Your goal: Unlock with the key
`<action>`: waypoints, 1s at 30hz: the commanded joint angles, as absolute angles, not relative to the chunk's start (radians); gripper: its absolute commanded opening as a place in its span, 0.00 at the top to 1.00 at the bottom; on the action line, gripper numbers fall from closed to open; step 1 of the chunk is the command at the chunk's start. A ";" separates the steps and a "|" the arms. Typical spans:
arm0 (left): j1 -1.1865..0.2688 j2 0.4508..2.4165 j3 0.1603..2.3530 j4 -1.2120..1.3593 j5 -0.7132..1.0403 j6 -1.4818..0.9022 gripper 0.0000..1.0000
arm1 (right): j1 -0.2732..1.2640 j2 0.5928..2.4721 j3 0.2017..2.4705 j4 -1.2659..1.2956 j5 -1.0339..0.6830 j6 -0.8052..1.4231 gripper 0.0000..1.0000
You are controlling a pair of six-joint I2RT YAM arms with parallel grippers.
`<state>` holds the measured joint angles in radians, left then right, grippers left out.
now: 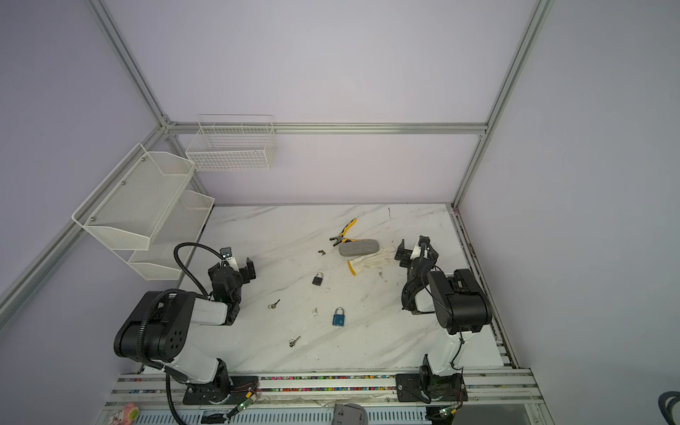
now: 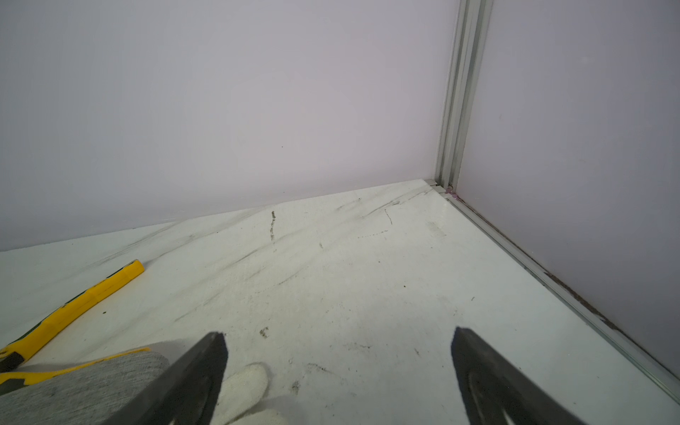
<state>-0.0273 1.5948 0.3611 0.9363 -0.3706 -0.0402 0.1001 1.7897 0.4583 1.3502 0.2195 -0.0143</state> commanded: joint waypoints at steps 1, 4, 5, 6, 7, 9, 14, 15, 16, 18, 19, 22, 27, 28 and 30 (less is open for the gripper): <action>-0.027 1.575 0.360 1.001 -0.379 -0.039 0.00 | 0.100 1.779 0.458 1.393 0.219 -0.038 0.03; -0.026 1.534 0.363 0.964 -0.362 -0.034 0.00 | 0.100 1.768 0.453 1.400 0.210 -0.035 0.03; -0.026 1.514 0.365 0.938 -0.357 -0.034 0.00 | 0.100 1.753 0.450 1.395 0.210 -0.035 0.03; -0.027 1.494 0.365 0.919 -0.354 -0.034 0.00 | 0.100 1.738 0.450 1.380 0.211 -0.038 0.03; -0.027 1.479 0.361 0.911 -0.351 -0.034 0.00 | 0.100 1.726 0.453 1.364 0.209 -0.038 0.03; -0.027 1.439 0.345 0.902 -0.351 -0.035 0.00 | 0.100 1.704 0.463 1.327 0.203 -0.039 0.03; -0.025 1.299 0.320 0.833 -0.352 -0.060 0.00 | 0.100 1.608 0.471 1.238 0.226 -0.021 0.03; -0.025 1.276 0.321 0.801 -0.352 -0.072 0.00 | 0.100 1.587 0.478 1.202 0.231 -0.005 0.03; -0.026 1.252 0.323 0.774 -0.353 -0.082 0.00 | 0.100 1.559 0.485 1.168 0.236 0.005 0.03; -0.026 1.203 0.326 0.722 -0.356 -0.115 0.00 | 0.100 1.510 0.489 1.124 0.245 0.045 0.03; -0.025 1.179 0.329 0.692 -0.360 -0.132 0.00 | 0.099 1.491 0.490 1.109 0.248 0.068 0.03; -0.025 1.108 0.355 0.574 -0.387 -0.208 0.00 | 0.098 1.434 0.531 0.968 0.263 0.151 0.03; -0.026 1.008 0.441 0.349 -0.356 -0.324 0.00 | 0.098 1.412 0.669 0.631 0.276 0.381 0.03; -0.025 0.996 0.453 0.302 -0.390 -0.395 0.00 | 0.098 1.414 0.685 0.591 0.275 0.419 0.03; -0.025 0.984 0.448 0.264 -0.476 -0.517 0.00 | 0.096 1.406 0.679 0.564 0.246 0.510 0.03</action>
<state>-0.0277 1.0084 0.3584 0.3931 -0.3901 -0.3271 0.0998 1.4242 0.6704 0.7528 0.2512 0.3241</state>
